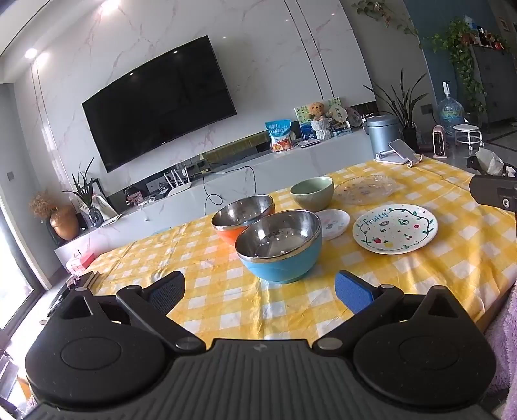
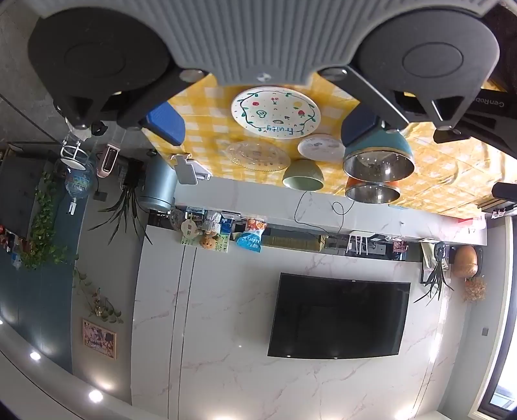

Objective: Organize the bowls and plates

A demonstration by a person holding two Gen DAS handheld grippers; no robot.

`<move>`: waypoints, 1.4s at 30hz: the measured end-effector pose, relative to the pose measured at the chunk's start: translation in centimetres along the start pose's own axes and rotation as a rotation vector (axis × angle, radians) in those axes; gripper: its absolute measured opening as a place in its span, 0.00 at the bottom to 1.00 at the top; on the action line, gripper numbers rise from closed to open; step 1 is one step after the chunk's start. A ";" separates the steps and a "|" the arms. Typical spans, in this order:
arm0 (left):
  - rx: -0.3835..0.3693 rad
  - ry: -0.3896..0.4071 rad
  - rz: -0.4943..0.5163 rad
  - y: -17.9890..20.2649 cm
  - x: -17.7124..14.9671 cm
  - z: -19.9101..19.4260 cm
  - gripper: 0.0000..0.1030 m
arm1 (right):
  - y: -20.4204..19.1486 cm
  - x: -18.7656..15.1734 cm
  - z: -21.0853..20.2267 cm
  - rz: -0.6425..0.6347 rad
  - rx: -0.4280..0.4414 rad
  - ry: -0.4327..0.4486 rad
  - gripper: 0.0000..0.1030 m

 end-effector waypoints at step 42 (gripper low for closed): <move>-0.003 -0.030 -0.018 0.1 -0.6 0.4 1.00 | -0.5 -0.3 0.4 -0.031 0.003 -0.014 0.98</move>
Point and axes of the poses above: each gripper's, at about its wrist camera, not at the fingertips, and z roughly the way its jaws point, y to its right, x to its top, the point moved 1 cm from there along z, roughly the way its jaws point, and after that the axes turned 9 degrees about -y, right-handed, at the moved point
